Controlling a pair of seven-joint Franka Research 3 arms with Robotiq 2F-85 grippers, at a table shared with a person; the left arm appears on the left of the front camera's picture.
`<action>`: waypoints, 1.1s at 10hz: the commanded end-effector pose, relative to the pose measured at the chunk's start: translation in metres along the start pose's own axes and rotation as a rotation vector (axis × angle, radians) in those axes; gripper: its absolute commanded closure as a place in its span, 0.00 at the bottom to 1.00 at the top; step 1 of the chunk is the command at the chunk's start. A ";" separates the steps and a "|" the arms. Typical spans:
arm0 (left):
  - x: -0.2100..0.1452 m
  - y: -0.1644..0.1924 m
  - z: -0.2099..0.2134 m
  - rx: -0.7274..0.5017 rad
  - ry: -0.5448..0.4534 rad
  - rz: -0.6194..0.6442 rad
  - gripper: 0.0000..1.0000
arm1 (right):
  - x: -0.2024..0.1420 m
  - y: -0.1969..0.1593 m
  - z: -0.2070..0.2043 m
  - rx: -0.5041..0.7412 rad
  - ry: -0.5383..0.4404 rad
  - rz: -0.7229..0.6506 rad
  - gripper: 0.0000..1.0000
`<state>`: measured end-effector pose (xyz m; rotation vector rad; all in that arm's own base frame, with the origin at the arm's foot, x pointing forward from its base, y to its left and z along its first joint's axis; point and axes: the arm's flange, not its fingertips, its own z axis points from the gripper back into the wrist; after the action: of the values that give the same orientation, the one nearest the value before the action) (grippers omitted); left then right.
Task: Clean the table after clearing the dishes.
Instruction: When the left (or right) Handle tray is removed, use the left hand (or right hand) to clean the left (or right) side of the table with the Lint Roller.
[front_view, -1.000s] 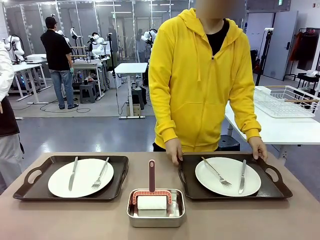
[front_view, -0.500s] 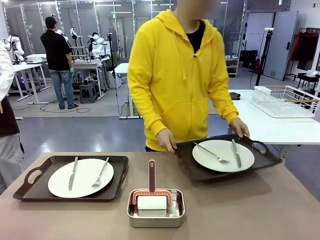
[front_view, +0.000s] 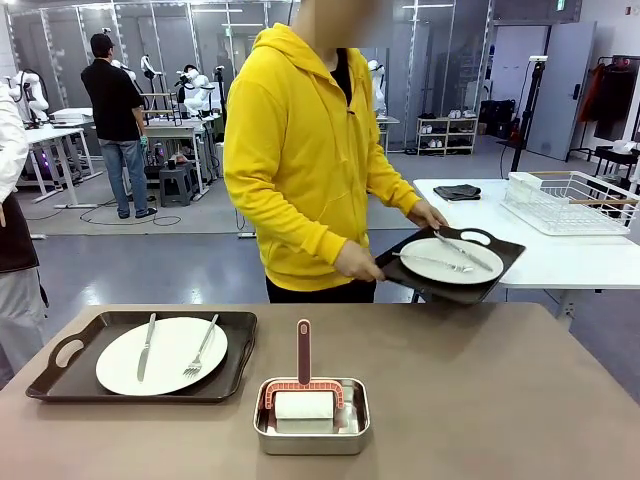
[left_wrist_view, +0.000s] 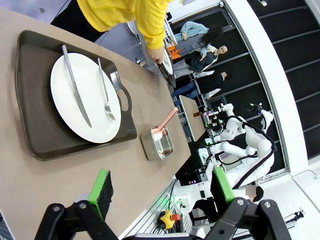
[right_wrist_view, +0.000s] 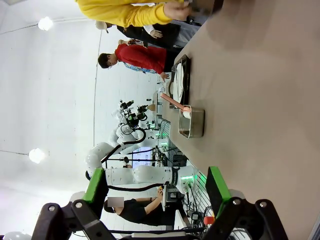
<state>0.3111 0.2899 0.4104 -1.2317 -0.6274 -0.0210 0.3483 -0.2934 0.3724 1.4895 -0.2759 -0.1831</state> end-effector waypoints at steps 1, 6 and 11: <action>-0.001 -0.001 0.001 0.001 -0.004 -0.005 0.00 | -0.001 0.001 0.002 -0.001 -0.002 0.001 0.00; -0.001 -0.001 0.001 0.001 -0.004 -0.005 0.00 | -0.002 0.039 -0.046 -0.149 0.110 0.175 0.00; -0.001 -0.001 0.001 0.001 -0.004 -0.005 0.00 | 0.021 0.130 -0.167 -0.397 0.446 0.411 0.00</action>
<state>0.3113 0.2896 0.4102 -1.2324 -0.6269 -0.0211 0.4036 -0.1571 0.4728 1.0910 -0.2045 0.3460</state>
